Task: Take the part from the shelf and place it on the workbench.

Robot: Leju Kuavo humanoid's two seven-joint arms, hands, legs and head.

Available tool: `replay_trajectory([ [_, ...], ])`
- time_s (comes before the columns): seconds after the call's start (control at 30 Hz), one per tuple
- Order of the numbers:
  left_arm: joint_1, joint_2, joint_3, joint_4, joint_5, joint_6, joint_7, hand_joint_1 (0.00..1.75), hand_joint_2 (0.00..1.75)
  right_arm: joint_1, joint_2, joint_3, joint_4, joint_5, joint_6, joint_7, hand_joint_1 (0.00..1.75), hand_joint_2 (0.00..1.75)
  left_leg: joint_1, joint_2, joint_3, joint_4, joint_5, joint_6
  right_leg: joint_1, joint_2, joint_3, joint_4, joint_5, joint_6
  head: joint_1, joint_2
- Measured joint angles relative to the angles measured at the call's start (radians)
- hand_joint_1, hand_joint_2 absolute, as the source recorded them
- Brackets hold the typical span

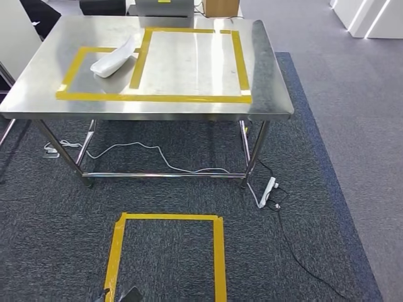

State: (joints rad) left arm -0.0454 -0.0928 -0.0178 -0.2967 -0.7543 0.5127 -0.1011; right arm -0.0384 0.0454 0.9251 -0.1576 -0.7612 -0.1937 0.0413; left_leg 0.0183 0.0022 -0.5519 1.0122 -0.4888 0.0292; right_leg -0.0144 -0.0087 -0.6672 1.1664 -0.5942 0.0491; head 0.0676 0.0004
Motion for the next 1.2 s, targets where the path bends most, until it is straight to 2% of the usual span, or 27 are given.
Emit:
replay_trajectory([
  [0.03, 0.002, -0.005, -0.005, 0.014, -0.012, -0.008, 0.030, 0.00, 0.00, 0.000, 0.000, 0.000, 0.000, 0.002, 0.000, 0.002, 0.00, 0.00, -0.004, 0.000, -0.014, 0.000, 0.011, 0.003, 0.000, 0.002, -0.009, 0.062, -0.035, 0.000, 0.001, 0.000],
  [0.07, 0.005, -0.010, -0.011, 0.028, -0.024, -0.015, 0.058, 0.00, 0.00, 0.000, 0.000, 0.000, 0.000, 0.004, 0.000, 0.004, 0.00, 0.00, -0.007, 0.001, -0.029, 0.001, 0.023, 0.004, 0.001, 0.003, -0.011, 0.108, -0.049, -0.001, 0.002, 0.000],
  [0.1, 0.009, -0.014, -0.018, 0.039, -0.034, -0.021, 0.080, 0.00, 0.00, 0.000, 0.000, 0.000, 0.000, 0.007, 0.001, 0.004, 0.00, 0.00, -0.010, 0.001, -0.044, 0.001, 0.035, 0.005, 0.002, 0.004, 0.001, 0.127, -0.038, -0.004, 0.002, 0.000],
  [0.13, 0.012, -0.018, -0.023, 0.047, -0.038, -0.026, 0.092, 0.00, 0.00, -0.001, 0.000, 0.000, 0.000, 0.008, 0.001, 0.004, 0.00, 0.00, -0.013, 0.001, -0.060, 0.001, 0.047, 0.005, 0.004, 0.004, 0.029, 0.113, -0.010, -0.009, 0.002, 0.000],
  [0.17, 0.015, -0.020, -0.027, 0.054, -0.039, -0.030, 0.100, 0.00, 0.00, -0.002, 0.000, 0.000, 0.000, 0.009, 0.001, 0.004, 0.00, 0.00, -0.015, 0.000, -0.075, 0.001, 0.059, 0.005, 0.007, 0.005, 0.070, 0.073, 0.020, -0.015, 0.002, 0.000],
  [0.2, 0.017, -0.022, -0.030, 0.058, -0.038, -0.032, 0.103, 0.00, 0.00, -0.004, 0.000, 0.000, 0.000, 0.009, 0.001, 0.004, 0.00, 0.00, -0.017, -0.001, -0.087, 0.002, 0.072, 0.003, 0.010, 0.007, 0.128, 0.002, 0.035, -0.025, 0.002, 0.000],
  [0.27, 0.018, -0.024, -0.033, 0.065, -0.033, -0.034, 0.107, 0.00, 0.00, -0.010, -0.001, 0.000, 0.000, 0.009, 0.000, 0.002, 0.00, 0.00, -0.018, -0.003, -0.102, 0.001, 0.097, -0.004, 0.018, 0.008, 0.238, -0.155, 0.022, -0.038, 0.001, 0.000],
  [0.3, 0.017, -0.025, -0.033, 0.068, -0.029, -0.035, 0.111, 0.00, 0.00, -0.012, -0.001, 0.000, 0.000, 0.009, 0.000, 0.001, 0.00, 0.00, -0.017, -0.003, -0.106, -0.002, 0.110, -0.010, 0.023, 0.009, 0.269, -0.208, 0.010, -0.042, 0.002, 0.000],
  [0.33, 0.018, -0.025, -0.033, 0.071, -0.025, -0.036, 0.115, 0.00, 0.00, -0.013, -0.001, 0.000, 0.000, 0.009, 0.000, 0.001, 0.00, 0.00, -0.016, -0.003, -0.107, -0.006, 0.123, -0.016, 0.025, 0.009, 0.276, -0.231, 0.009, -0.043, 0.002, 0.000],
  [0.37, 0.018, -0.025, -0.033, 0.075, -0.020, -0.037, 0.118, 0.00, 0.00, -0.013, -0.001, 0.000, 0.000, 0.009, -0.001, 0.001, 0.00, 0.00, -0.013, -0.003, -0.110, -0.010, 0.130, -0.021, 0.024, 0.008, 0.266, -0.234, 0.019, -0.045, 0.003, 0.000],
  [0.4, 0.019, -0.025, -0.033, 0.077, -0.017, -0.038, 0.120, 0.00, 0.00, -0.013, 0.000, 0.000, 0.000, 0.009, -0.001, 0.001, 0.00, 0.00, -0.013, -0.004, -0.114, -0.007, 0.121, -0.027, 0.022, 0.006, 0.257, -0.236, 0.032, -0.051, 0.003, 0.000],
  [0.43, 0.020, -0.025, -0.033, 0.080, -0.014, -0.039, 0.121, 0.00, 0.00, -0.012, 0.000, 0.000, 0.000, 0.009, -0.002, 0.002, 0.00, 0.00, -0.013, -0.005, -0.121, 0.012, 0.090, -0.032, 0.019, 0.003, 0.245, -0.238, 0.045, -0.057, 0.000, 0.000],
  [0.47, 0.022, -0.024, -0.033, 0.082, -0.012, -0.040, 0.121, 0.00, 0.00, -0.011, 0.000, 0.000, 0.000, 0.009, -0.002, 0.002, 0.00, 0.00, -0.012, -0.006, -0.131, 0.052, 0.039, -0.037, 0.015, -0.001, 0.231, -0.238, 0.059, -0.063, -0.004, 0.000],
  [0.53, 0.023, -0.023, -0.033, 0.085, -0.010, -0.043, 0.121, 0.00, 0.00, -0.008, 0.000, 0.000, 0.001, 0.010, -0.004, 0.002, 0.00, 0.00, -0.010, -0.006, -0.149, 0.179, -0.068, -0.046, 0.016, -0.006, 0.201, -0.232, 0.084, -0.068, -0.013, 0.000],
  [0.57, 0.023, -0.023, -0.033, 0.086, -0.010, -0.043, 0.121, 0.00, 0.00, -0.007, 0.000, 0.000, 0.001, 0.010, -0.004, 0.002, 0.00, 0.00, -0.009, -0.006, -0.151, 0.238, -0.092, -0.049, 0.016, -0.009, 0.184, -0.227, 0.095, -0.067, -0.015, 0.000],
  [0.6, 0.022, -0.023, -0.033, 0.086, -0.009, -0.044, 0.121, 0.00, 0.00, -0.008, 0.000, 0.000, 0.001, 0.010, -0.005, 0.002, 0.00, 0.00, -0.008, -0.005, -0.143, 0.272, -0.089, -0.052, 0.016, -0.010, 0.165, -0.219, 0.106, -0.066, -0.016, 0.000],
  [0.63, 0.021, -0.023, -0.033, 0.087, -0.008, -0.045, 0.122, 0.00, 0.00, -0.009, 0.000, 0.000, 0.001, 0.010, -0.005, 0.002, 0.00, 0.00, -0.007, -0.005, -0.122, 0.275, -0.066, -0.054, 0.015, -0.012, 0.145, -0.209, 0.116, -0.063, -0.017, 0.000],
  [0.7, 0.020, -0.022, -0.033, 0.087, -0.008, -0.046, 0.124, 0.00, 0.00, -0.009, 0.000, 0.000, 0.001, 0.010, -0.006, 0.002, 0.00, 0.00, -0.005, -0.005, -0.035, 0.184, -0.022, -0.055, 0.013, -0.012, 0.104, -0.186, 0.130, -0.056, -0.018, 0.000],
  [0.77, 0.018, -0.022, -0.033, 0.087, -0.008, -0.046, 0.125, 0.00, 0.00, -0.010, 0.000, 0.000, 0.001, 0.010, -0.006, 0.002, 0.00, 0.00, -0.006, -0.006, 0.057, 0.050, -0.037, -0.046, 0.014, -0.012, 0.075, -0.163, 0.140, -0.045, -0.019, 0.000],
  [0.83, 0.015, -0.023, -0.033, 0.088, -0.009, -0.046, 0.126, 0.00, 0.00, -0.011, 0.000, 0.000, 0.001, 0.011, -0.006, 0.002, 0.00, 0.00, -0.011, -0.007, 0.084, -0.008, -0.057, -0.030, 0.015, -0.013, 0.061, -0.154, 0.156, -0.033, -0.019, 0.000],
  [0.9, 0.014, -0.023, -0.033, 0.091, -0.012, -0.047, 0.132, 0.00, 0.00, -0.009, -0.001, 0.000, 0.002, 0.011, -0.006, 0.001, 0.00, 0.00, -0.011, -0.003, 0.067, -0.011, -0.043, -0.012, 0.013, -0.009, 0.050, -0.151, 0.156, -0.020, -0.020, 0.000],
  [0.93, 0.014, -0.023, -0.033, 0.092, -0.014, -0.048, 0.136, 0.00, 0.00, -0.008, -0.002, 0.000, 0.003, 0.012, -0.006, 0.000, 0.00, 0.00, -0.010, -0.001, 0.056, -0.012, -0.032, -0.003, 0.011, -0.006, 0.040, -0.135, 0.132, -0.014, -0.020, 0.000],
  [1.03, 0.012, -0.022, -0.033, 0.094, -0.020, -0.049, 0.140, 0.00, 0.00, -0.006, -0.002, 0.001, 0.004, 0.014, -0.005, -0.002, 0.00, 0.00, -0.009, 0.003, 0.011, -0.013, 0.005, 0.012, 0.009, 0.002, -0.002, 0.014, -0.014, -0.001, -0.014, 0.000],
  [1.07, 0.011, -0.022, -0.033, 0.094, -0.021, -0.049, 0.140, 0.00, 0.00, -0.007, -0.002, 0.001, 0.004, 0.015, -0.004, -0.003, 0.00, 0.00, -0.010, 0.003, -0.005, -0.012, 0.018, 0.013, 0.009, 0.003, -0.007, 0.070, -0.041, 0.001, -0.014, 0.000],
  [1.1, 0.011, -0.022, -0.033, 0.094, -0.021, -0.049, 0.140, 0.00, 0.00, -0.007, -0.002, 0.001, 0.004, 0.016, -0.003, -0.004, 0.00, 0.00, -0.010, 0.003, -0.022, -0.011, 0.032, 0.012, 0.009, 0.004, -0.002, 0.105, -0.041, 0.002, -0.013, 0.000],
  [1.13, 0.011, -0.022, -0.033, 0.094, -0.021, -0.049, 0.140, 0.00, 0.00, -0.008, -0.002, 0.001, 0.004, 0.016, -0.002, -0.005, 0.00, 0.00, -0.011, 0.004, -0.040, -0.011, 0.045, 0.011, 0.009, 0.004, 0.018, 0.112, -0.018, 0.001, -0.013, 0.000],
  [1.2, 0.011, -0.021, -0.033, 0.094, -0.022, -0.048, 0.141, 0.00, 0.00, -0.009, -0.002, 0.001, 0.004, 0.017, 0.000, -0.007, 0.00, 0.00, -0.011, 0.003, -0.069, -0.010, 0.071, 0.006, 0.009, 0.005, 0.104, 0.031, 0.041, -0.007, -0.013, 0.000],
])
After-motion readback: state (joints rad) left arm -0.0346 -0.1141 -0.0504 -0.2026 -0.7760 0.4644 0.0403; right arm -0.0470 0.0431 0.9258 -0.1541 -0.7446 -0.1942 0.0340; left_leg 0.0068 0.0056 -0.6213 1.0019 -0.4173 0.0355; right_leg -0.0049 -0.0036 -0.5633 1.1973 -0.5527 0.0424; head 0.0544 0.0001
